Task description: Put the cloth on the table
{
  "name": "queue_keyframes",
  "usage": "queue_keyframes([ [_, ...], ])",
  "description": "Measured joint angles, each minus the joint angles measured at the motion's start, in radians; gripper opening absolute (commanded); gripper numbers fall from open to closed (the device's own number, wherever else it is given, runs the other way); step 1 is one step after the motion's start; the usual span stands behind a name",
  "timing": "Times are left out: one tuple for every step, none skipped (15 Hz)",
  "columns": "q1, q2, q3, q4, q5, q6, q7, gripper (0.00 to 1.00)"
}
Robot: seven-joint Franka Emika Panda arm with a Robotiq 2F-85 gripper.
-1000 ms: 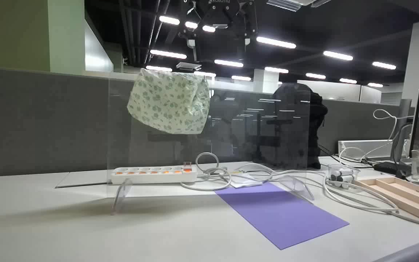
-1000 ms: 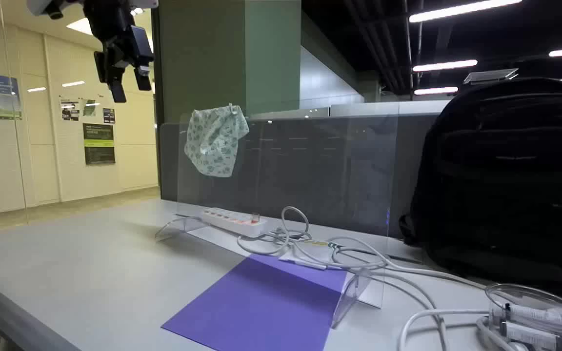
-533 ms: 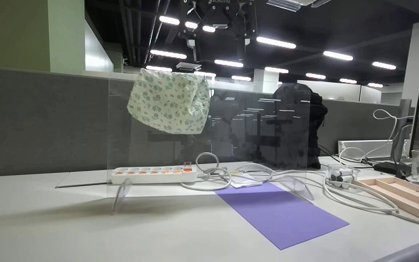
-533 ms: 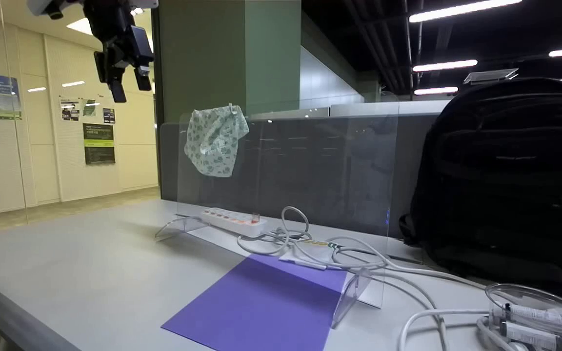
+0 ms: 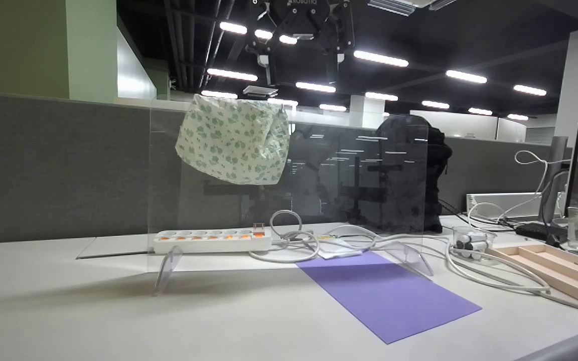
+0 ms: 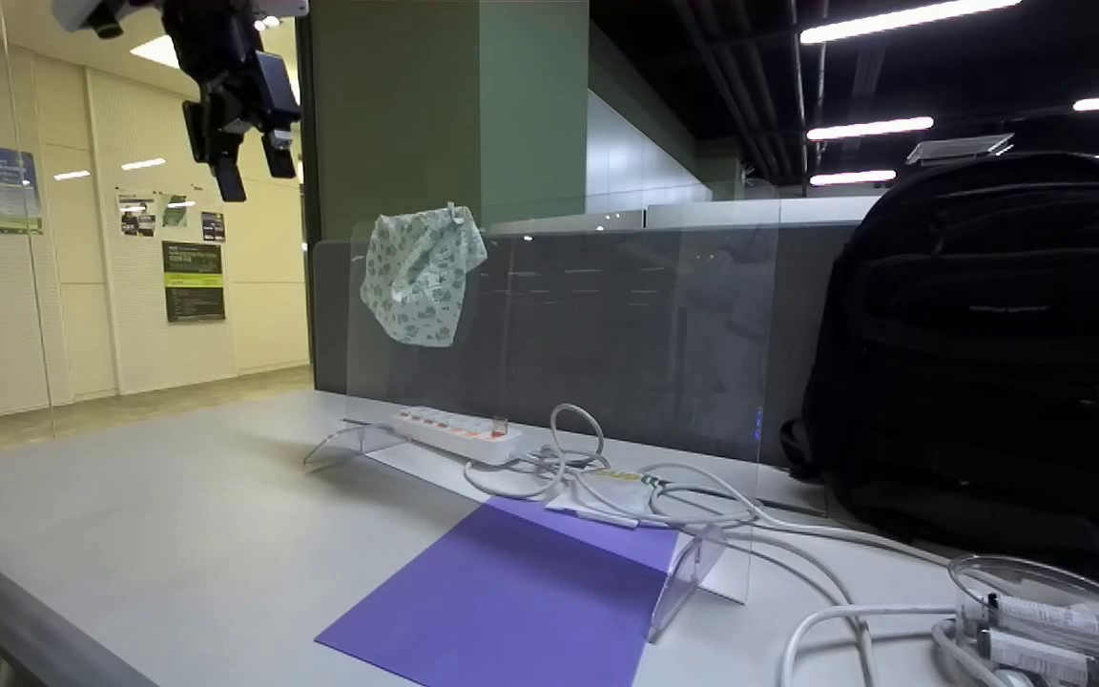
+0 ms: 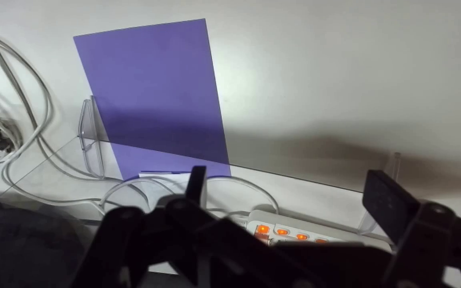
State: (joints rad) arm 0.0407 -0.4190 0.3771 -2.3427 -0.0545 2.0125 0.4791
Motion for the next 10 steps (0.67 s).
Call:
queue_keyframes([
  [0.004,0.004,-0.001,-0.002,-0.009,0.014,0.0,1.0],
  [0.006,0.011,-0.001,-0.004,-0.026,0.041,0.002,1.0],
  [0.006,0.023,-0.001,-0.008,-0.045,0.078,0.002,1.0],
  [0.006,0.038,-0.002,-0.013,-0.068,0.124,0.002,1.0],
  [0.004,0.056,-0.005,-0.018,-0.092,0.172,0.002,1.0],
  [0.0,0.077,-0.011,-0.024,-0.116,0.225,0.002,1.0],
  [-0.004,0.099,-0.022,-0.03,-0.134,0.275,0.001,1.0],
  [-0.008,0.122,-0.036,-0.033,-0.145,0.319,-0.003,1.0],
  [-0.013,0.145,-0.057,-0.033,-0.148,0.361,-0.012,1.0],
  [-0.019,0.166,-0.08,-0.032,-0.148,0.4,-0.02,1.0],
])
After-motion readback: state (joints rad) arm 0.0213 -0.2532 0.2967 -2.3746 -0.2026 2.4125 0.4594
